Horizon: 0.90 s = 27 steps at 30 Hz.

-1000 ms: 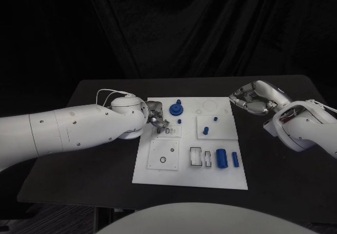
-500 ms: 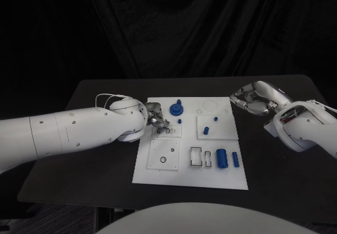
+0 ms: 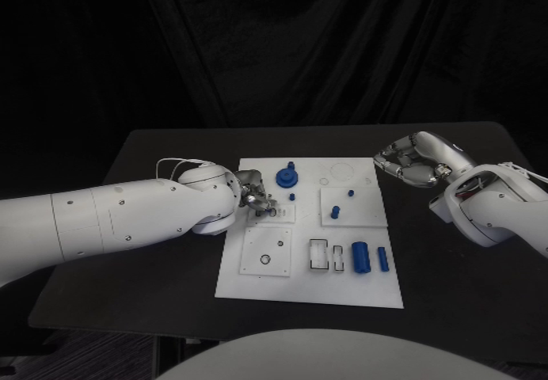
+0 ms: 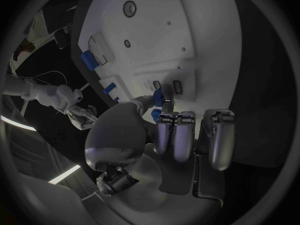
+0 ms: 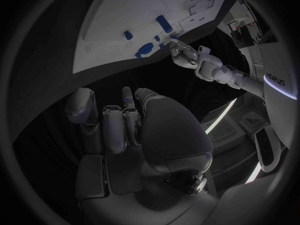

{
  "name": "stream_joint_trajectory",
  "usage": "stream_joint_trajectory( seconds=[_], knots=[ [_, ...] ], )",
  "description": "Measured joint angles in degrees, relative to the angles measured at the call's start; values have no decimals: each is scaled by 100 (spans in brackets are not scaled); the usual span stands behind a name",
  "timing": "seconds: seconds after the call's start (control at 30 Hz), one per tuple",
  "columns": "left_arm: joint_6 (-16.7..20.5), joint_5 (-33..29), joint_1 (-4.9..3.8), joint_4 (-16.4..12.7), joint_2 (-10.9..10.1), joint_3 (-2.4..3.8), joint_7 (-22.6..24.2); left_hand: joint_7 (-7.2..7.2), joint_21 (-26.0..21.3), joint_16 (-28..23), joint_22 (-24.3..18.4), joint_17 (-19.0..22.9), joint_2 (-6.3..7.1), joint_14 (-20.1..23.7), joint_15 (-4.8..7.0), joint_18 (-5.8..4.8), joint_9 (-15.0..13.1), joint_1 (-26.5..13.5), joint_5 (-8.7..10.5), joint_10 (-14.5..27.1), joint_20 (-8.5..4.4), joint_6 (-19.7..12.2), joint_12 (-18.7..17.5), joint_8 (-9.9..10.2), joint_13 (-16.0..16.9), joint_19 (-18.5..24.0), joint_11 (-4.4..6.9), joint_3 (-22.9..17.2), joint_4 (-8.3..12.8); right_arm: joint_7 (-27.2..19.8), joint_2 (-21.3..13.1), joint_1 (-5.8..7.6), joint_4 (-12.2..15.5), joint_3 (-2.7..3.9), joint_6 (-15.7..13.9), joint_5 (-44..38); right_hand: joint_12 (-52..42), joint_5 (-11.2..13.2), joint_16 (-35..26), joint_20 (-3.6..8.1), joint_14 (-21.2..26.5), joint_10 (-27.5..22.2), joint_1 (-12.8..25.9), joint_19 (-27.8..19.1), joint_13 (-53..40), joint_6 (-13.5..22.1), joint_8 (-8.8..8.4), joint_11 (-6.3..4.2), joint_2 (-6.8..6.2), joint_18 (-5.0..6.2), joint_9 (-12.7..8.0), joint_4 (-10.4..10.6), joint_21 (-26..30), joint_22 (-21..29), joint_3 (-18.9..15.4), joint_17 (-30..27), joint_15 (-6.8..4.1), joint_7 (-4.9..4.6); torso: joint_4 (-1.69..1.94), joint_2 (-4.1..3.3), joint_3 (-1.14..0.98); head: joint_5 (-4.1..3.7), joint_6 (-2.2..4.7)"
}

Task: Assemble the parts on the task board

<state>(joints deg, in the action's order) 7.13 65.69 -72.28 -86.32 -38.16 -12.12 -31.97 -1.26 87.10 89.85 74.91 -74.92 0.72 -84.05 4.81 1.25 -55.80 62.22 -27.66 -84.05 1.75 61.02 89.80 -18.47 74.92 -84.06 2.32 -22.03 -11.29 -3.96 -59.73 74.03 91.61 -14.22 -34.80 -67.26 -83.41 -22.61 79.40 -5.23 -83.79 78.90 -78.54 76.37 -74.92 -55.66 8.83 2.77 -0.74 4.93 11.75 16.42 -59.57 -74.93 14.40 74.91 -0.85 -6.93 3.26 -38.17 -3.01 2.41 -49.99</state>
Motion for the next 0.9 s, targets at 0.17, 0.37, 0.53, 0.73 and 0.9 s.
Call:
stream_joint_trajectory(
  seconds=[0.17, 0.37, 0.53, 0.73, 0.9],
  knots=[
    [10, -9, 31, -5, 2, 0, 7, -2, 0, 0, 0, 0, 7, 0, 0, 0, 0, -7, 1, 0, 0, 0, 0, 0, 0, 0, 0, -23, 23, 7, 2, 0, -2, 0, 5, 0, 0, -42, -22, 0, 0, 0, 0, 0, 0, 0, 0, 0, 0, 0, 0, 0, 0, 0, 0, 0, 0, 0, -1, -1, 2, -2, 0],
    [16, -12, 58, -6, 8, 8, 30, -10, 0, 0, 0, 0, 7, 0, 0, 0, -13, -7, 1, 0, 0, 13, 0, -3, 0, 0, 0, -23, 23, 17, 8, 0, -7, 0, 13, 0, 0, -42, -22, 0, 0, 0, 0, 0, 0, 0, 0, 0, 0, 0, -1, 0, 0, 1, 0, 0, 0, 0, -1, -1, 3, 9, 0],
    [16, -13, 77, -17, 9, 12, 52, -7, 0, 0, 0, 1, 21, 0, 0, 0, -14, -21, 1, 0, 0, 34, 0, -4, 0, 0, 0, -22, 23, 23, 12, 0, -11, 0, 22, 0, 0, -42, -22, 0, 0, 0, 0, 0, 0, 0, 0, 0, 0, 0, -4, 0, 0, 1, 0, 0, 0, 0, -1, -3, 6, 13, 0],
    [15, -13, 91, -31, 15, 15, 71, -8, 0, 0, 0, 1, 3, 0, 0, 0, -15, -37, 1, 0, 0, 35, 0, -5, 0, 0, 0, -22, 22, 32, 17, 0, -17, 0, 35, 0, 0, -42, -22, 0, 0, 0, 0, 0, 0, 0, 0, 0, 0, 0, -4, 16, 0, 1, 16, 0, 0, 0, -2, -3, 7, 22, 0],
    [13, -13, 98, -34, 26, 17, 82, -13, 0, 0, 0, 1, -10, 0, 0, 0, -15, -35, 1, 0, 0, 39, 0, -5, 0, 0, 0, -22, 22, 41, 20, -1, -17, 0, 42, -1, 0, -42, -22, 0, 0, 0, 0, 0, 0, 0, 0, 0, 0, 0, -4, 16, 0, 1, 16, 0, 0, 0, -1, -4, 6, 8, 0]
  ],
)
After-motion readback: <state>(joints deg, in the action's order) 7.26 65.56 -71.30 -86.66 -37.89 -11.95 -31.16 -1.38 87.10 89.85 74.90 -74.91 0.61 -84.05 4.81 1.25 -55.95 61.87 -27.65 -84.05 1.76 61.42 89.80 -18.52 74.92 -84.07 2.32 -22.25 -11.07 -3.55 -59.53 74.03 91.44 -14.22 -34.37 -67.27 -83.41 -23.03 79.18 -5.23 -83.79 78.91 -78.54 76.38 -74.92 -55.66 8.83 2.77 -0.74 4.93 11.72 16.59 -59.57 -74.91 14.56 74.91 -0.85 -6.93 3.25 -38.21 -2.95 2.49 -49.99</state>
